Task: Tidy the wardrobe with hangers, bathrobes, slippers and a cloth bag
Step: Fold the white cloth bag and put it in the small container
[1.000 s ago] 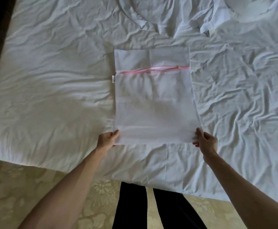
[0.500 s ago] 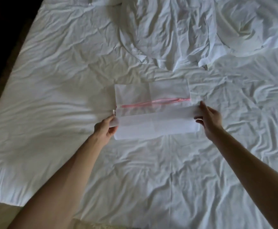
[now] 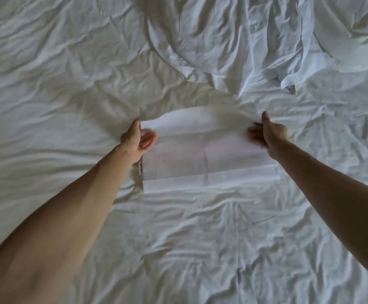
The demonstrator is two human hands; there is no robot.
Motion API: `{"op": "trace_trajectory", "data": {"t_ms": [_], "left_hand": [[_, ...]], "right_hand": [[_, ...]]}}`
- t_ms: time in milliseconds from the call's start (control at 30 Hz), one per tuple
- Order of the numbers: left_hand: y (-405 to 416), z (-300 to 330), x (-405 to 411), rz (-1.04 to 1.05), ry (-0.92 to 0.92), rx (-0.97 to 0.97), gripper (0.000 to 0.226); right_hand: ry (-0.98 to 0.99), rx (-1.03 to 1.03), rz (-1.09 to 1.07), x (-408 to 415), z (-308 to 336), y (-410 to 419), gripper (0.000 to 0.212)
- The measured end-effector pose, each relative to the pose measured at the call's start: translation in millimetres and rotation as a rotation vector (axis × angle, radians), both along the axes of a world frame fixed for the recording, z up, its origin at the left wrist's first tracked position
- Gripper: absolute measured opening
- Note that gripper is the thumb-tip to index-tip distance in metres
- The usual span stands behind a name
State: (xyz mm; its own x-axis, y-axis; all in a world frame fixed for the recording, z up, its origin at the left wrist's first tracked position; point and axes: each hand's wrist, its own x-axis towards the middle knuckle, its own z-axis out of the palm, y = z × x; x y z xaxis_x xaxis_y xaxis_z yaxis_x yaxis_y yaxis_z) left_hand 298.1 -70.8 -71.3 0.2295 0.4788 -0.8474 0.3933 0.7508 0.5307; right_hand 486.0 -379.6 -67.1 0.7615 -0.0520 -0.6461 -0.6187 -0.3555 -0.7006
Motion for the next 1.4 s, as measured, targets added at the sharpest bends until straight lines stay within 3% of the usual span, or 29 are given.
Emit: {"op": "trace_trajectory", "data": {"t_ms": [67,133,200,300,367,467,633,767,933,1067,1300,1400], "left_hand": [[-3.9,-2.5,-1.5,-0.12,0.128,0.195,0.06],[-6.7,-2.9,-12.6,-0.242,0.287,0.525,0.066],[-9.0,0.6,-27.4,-0.363,0.36,0.721,0.066],[-14.0,3.7,-33.6,-0.533,0.412,0.709,0.063],[-16.0,1.9,-27.6,-0.574,0.439,0.65,0.063],[-14.2,-2.9,-21.7,-0.649,0.456,0.644,0.067],[2.6,-9.1,-25.5,-0.69,0.382,0.596,0.052],[0.4,10.2,-26.5,-0.571,0.25,0.602,0.035],[-43.8,77.4,17.3,-0.508,0.029,0.517,0.02],[-103.9,103.6,77.2,-0.544,-0.075,0.431,0.02],[-209.7,61.8,152.6,-0.708,-0.057,0.488,0.027],[-229.3,31.5,163.7,-0.769,-0.017,0.51,0.031]], "right_hand": [[-0.086,-0.053,0.034,-2.0,2.2,3.2,0.049],[-0.291,-0.22,0.103,-18.3,7.8,7.0,0.049],[-0.524,-0.376,0.225,-56.3,13.5,17.0,0.041],[-0.817,-0.247,0.545,-137.6,11.5,46.2,0.032],[-0.912,-0.183,0.852,-188.6,-0.7,67.1,0.055],[-0.949,-0.278,1.254,-243.4,-30.3,93.5,0.086],[-1.052,-0.392,1.085,-258.7,-53.1,122.5,0.054],[-0.98,-0.313,0.867,-249.6,-37.8,124.7,0.008],[-0.68,-0.109,0.487,-228.4,30.0,83.9,0.038],[-0.439,0.02,0.317,-177.1,65.5,19.6,0.039],[-0.146,-0.223,0.4,-101.4,36.6,-80.1,0.032],[-0.108,-0.282,0.475,-91.6,17.8,-96.5,0.032]]}}
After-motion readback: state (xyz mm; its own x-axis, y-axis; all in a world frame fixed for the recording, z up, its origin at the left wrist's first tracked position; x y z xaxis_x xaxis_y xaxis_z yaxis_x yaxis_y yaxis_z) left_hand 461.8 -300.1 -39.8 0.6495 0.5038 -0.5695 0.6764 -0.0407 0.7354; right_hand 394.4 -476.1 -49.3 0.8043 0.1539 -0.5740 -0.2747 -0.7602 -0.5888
